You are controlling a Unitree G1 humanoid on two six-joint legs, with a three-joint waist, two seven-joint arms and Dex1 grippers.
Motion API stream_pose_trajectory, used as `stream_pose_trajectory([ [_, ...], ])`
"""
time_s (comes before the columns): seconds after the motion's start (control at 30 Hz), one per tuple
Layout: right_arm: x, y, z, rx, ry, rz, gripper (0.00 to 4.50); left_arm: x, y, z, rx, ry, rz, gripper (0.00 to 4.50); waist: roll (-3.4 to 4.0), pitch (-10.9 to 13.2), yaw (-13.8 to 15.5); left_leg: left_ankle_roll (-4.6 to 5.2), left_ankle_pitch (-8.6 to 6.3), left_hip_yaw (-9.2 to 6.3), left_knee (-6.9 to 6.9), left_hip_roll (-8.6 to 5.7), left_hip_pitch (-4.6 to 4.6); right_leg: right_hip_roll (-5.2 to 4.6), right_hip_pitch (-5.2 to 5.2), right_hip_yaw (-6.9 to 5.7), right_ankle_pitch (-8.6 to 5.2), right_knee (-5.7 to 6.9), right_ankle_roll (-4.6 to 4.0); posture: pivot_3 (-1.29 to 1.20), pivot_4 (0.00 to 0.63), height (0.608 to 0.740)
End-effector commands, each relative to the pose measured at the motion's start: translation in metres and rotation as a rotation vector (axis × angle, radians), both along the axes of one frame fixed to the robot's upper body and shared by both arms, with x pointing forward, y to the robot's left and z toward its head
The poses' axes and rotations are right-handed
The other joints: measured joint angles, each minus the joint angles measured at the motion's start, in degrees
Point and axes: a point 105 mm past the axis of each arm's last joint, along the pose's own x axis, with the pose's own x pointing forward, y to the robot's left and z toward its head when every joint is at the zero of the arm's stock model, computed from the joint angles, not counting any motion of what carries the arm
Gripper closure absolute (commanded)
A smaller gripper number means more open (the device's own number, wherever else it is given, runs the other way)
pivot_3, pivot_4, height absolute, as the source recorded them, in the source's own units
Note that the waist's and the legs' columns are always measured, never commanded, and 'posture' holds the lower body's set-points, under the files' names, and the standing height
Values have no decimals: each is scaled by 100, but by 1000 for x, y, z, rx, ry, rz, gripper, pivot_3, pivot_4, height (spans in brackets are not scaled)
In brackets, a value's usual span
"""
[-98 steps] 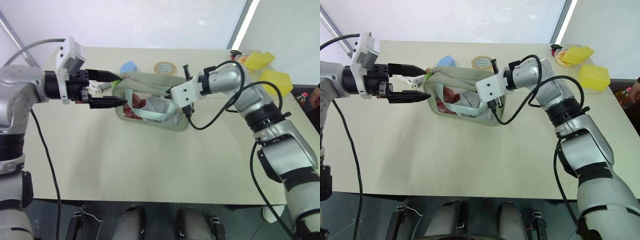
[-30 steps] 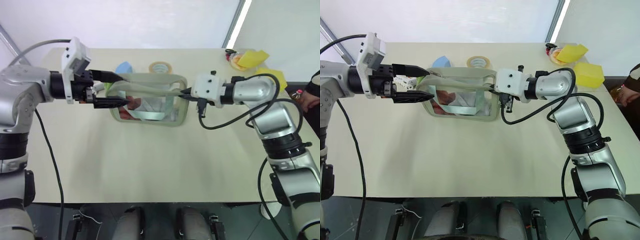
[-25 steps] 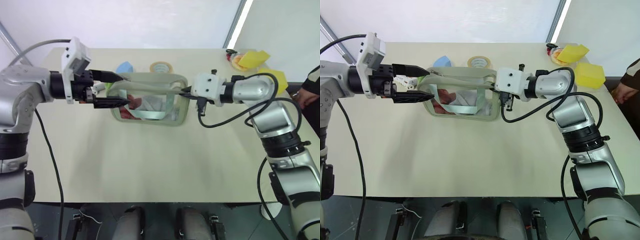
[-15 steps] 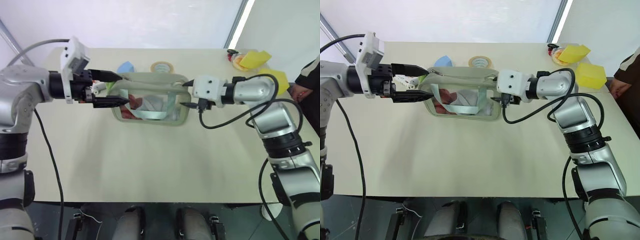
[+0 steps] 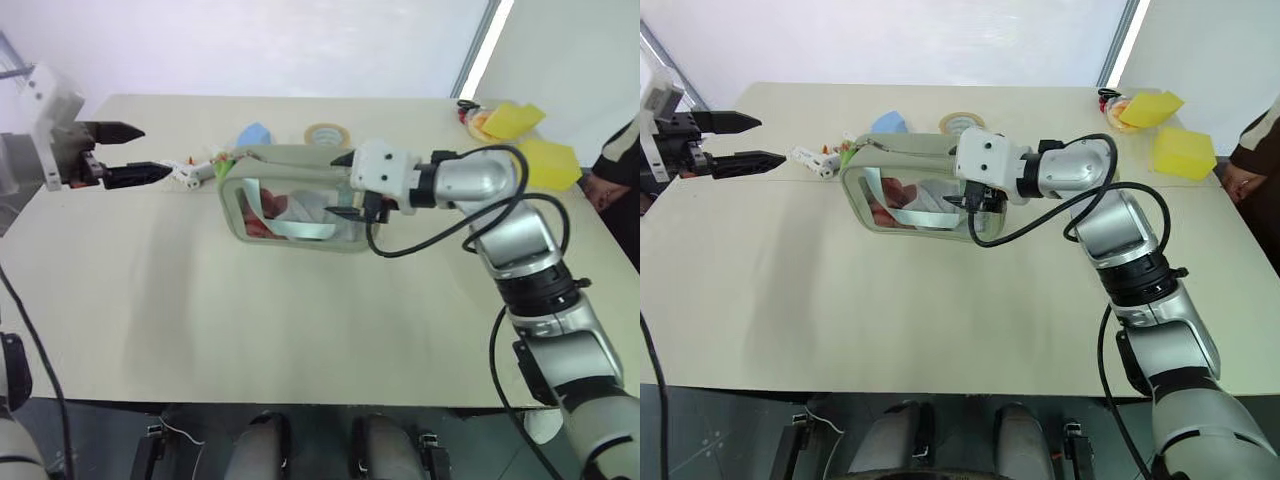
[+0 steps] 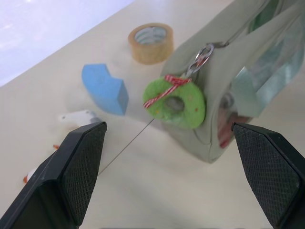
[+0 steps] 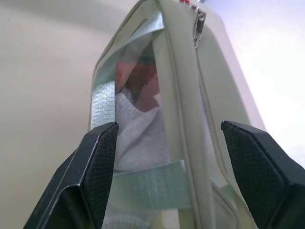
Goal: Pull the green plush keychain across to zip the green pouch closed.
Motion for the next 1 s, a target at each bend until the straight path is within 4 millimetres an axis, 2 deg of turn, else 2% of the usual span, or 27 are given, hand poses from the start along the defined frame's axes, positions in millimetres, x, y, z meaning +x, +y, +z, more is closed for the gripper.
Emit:
stream_pose_trajectory([
  [0.03, 2, -3, 0, -27, -37, -9, 1468, 1, -4, 10, 16, -58, -14, 0, 0, 0, 25, 0, 0, 1, 1, 0, -1, 0, 0, 0, 0, 0, 0, 0, 150, 740],
  [0.13, 1, -3, -2, -34, -34, -1, 2773, 7, -8, 1, 31, -62, -15, 0, 0, 0, 9, 0, 0, 0, 2, -2, -2, -2, 0, 0, 0, 0, 0, 0, 150, 740],
  [0.23, -2, 1, -2, -35, -34, 19, 4310, 22, -9, 0, 2, -101, 38, 0, 0, 0, -8, 0, 0, 0, 1, -2, 0, -2, -1, -1, 0, 2, 0, 0, 150, 740],
  [0.27, -3, 1, -3, -37, -34, 24, 4414, 26, -11, -1, 3, -109, 43, 0, 0, 0, -10, 0, 0, -1, 1, -2, 0, -1, -2, -2, 0, 2, 0, 0, 150, 740],
  [0.6, -12, 4, -5, -58, -30, 56, 4414, 49, -27, -16, -35, -110, 33, 0, -1, 0, -15, 0, 0, 6, 3, -3, -1, -1, -1, -3, 0, 1, 0, 0, 150, 740],
  [0.73, -14, 5, -5, -61, -27, 66, 4414, 59, -37, -30, -11, -99, 19, 0, -1, 0, -15, 0, 0, 9, 3, -3, -1, -1, -1, -4, 0, 1, 0, 0, 150, 740],
  [1.0, -16, 7, -5, -59, -31, 73, 4414, 67, -49, -33, -5, -104, -10, 0, -1, 0, -19, -1, 0, 13, 3, -4, -1, -1, -2, -5, 0, 1, 0, 0, 150, 740],
])
